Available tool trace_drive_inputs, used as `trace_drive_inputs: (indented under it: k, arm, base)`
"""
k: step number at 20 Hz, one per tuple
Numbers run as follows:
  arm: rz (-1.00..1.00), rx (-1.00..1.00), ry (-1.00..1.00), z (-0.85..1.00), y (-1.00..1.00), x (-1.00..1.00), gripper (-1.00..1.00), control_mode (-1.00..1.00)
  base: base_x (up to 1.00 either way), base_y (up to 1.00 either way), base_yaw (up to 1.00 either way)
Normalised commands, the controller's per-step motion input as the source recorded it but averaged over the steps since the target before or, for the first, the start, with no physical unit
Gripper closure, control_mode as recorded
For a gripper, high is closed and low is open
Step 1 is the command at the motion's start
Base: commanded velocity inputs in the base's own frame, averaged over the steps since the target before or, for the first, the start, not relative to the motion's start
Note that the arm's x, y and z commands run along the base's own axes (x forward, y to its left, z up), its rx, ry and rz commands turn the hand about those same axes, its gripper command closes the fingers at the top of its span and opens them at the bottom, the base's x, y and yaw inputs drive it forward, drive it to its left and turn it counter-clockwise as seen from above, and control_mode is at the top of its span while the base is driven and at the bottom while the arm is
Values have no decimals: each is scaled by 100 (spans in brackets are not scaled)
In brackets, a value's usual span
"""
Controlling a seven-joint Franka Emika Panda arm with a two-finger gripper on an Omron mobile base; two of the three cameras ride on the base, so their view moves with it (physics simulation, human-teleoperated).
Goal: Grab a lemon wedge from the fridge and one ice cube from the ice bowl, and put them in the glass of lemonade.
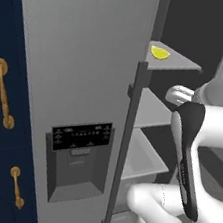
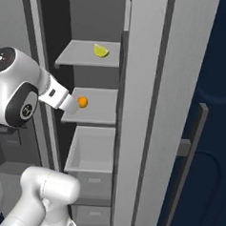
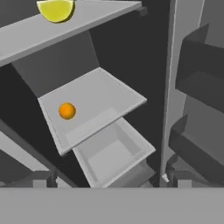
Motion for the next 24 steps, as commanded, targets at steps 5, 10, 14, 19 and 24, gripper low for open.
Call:
trace_drive_inputs:
  k: [5,10,14,19,24]
  arm:
    - [0,0,0,0,0,0,-100,100]
    - [0,0,0,0,0,0,-100,100]
    - [0,0,0,0,0,0,-100,100]
    - [0,0,0,0,0,0,-100,100]
    - [0,0,0,0,0,0,-100,100]
  base:
    - [53,25,-4]
    - [94,-38,5]
    - [45,-57,6]
    - [56,-71,1]
    - [46,0,0]
